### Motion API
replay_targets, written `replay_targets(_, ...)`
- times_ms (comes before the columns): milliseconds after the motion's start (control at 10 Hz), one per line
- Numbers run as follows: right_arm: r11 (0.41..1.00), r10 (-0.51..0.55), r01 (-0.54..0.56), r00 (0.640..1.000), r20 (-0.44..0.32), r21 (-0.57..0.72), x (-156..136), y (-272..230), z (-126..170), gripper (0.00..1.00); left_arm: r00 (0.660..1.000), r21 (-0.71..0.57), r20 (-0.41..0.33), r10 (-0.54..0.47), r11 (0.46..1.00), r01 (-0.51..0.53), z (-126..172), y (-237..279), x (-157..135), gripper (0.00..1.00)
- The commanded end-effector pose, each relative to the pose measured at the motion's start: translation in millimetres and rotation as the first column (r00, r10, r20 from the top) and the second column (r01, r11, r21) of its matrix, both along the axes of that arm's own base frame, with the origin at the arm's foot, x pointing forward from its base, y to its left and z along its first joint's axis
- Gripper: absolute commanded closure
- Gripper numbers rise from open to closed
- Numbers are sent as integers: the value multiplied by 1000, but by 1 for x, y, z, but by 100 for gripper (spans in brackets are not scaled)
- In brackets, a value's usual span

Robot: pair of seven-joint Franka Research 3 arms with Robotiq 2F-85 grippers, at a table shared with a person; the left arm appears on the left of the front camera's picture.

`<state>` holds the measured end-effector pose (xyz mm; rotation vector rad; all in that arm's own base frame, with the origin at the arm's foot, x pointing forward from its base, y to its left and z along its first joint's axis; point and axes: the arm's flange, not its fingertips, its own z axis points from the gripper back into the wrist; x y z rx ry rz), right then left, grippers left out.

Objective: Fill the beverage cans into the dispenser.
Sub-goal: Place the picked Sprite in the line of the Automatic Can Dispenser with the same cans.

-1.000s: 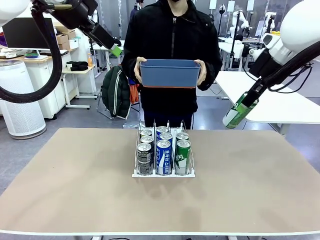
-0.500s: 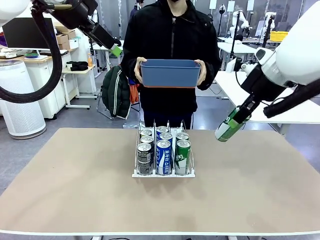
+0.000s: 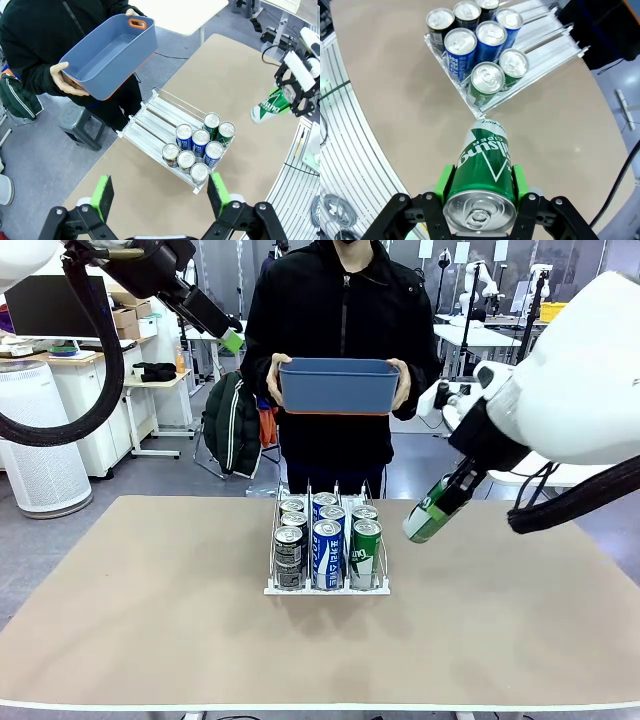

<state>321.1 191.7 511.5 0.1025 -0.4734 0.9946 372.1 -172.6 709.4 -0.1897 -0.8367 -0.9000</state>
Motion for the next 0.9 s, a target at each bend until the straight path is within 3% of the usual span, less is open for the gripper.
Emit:
replay_targets(0, 1000, -21, 21, 1000, -15, -7, 9, 16, -11, 42, 1000, 2, 1, 2, 1000, -2, 0, 1, 0, 0)
replay_targets(300, 1000, 6, -7, 992, -124, -9, 14, 35, -30, 42, 1000, 2, 1, 2, 1000, -2, 0, 1, 0, 0)
replay_targets(800, 999, 33, -31, 983, -179, 12, 24, 58, -51, 42, 1000, 2, 1, 2, 1000, -2, 0, 1, 0, 0)
